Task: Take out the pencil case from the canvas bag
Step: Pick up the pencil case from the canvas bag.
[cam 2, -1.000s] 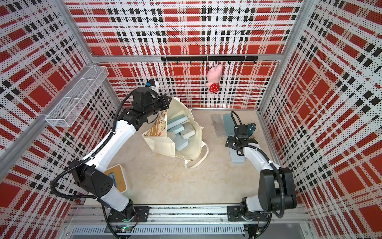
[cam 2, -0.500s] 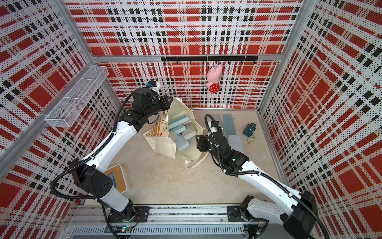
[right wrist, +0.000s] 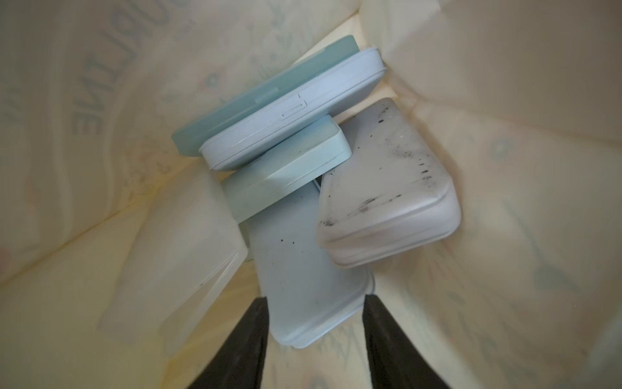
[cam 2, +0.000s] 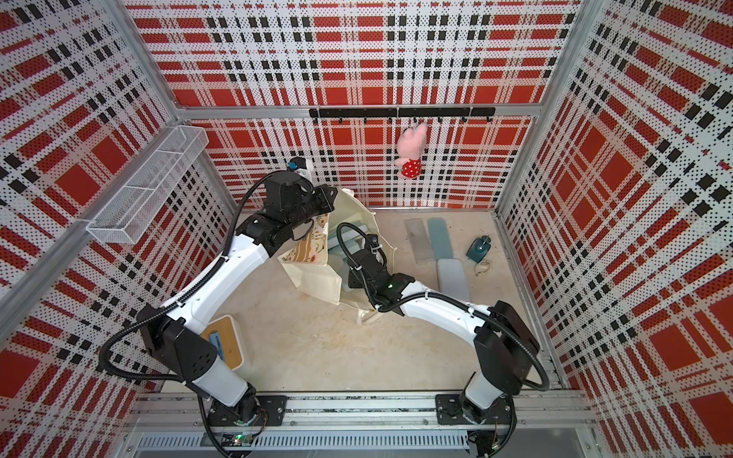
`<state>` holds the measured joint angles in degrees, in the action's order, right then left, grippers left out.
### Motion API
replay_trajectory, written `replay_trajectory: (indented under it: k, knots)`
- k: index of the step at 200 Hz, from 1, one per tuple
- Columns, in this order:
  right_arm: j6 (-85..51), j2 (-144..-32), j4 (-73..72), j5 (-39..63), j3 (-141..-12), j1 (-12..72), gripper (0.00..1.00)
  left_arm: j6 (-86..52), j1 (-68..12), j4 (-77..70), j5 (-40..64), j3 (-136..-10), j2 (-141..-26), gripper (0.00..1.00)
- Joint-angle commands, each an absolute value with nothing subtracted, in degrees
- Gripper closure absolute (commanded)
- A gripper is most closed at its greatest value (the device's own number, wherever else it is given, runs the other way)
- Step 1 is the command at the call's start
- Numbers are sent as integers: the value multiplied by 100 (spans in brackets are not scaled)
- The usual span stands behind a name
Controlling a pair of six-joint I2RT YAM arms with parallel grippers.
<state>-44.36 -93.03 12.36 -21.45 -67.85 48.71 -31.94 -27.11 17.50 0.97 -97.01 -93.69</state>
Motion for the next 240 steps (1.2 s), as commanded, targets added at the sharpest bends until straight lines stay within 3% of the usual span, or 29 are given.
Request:
replay_trajectory:
  k: [1, 58, 117, 183, 240]
  knots:
    - [-4995, -9511, 1384, -2136, -7016, 4680, 45, -3278, -2762, 576, -18, -9938, -8921, 100]
    - [-6140, -9755, 1480, -2004, -7164, 4359, 22, -3296, -2839, 598, -68, -9897, -8860, 100]
    - [-7005, -10120, 1265, -1583, -7312, 4032, 21, -3305, -2944, 598, -61, -9931, -8806, 100]
    - [-7093, -10332, 235, -1467, -7097, 3768, 27, -3287, -2965, 598, 26, -9931, -8784, 100]
    - [-7014, -10569, -70, -1326, -7200, 3639, 45, -3257, -2983, 581, 148, -9915, -8780, 100]
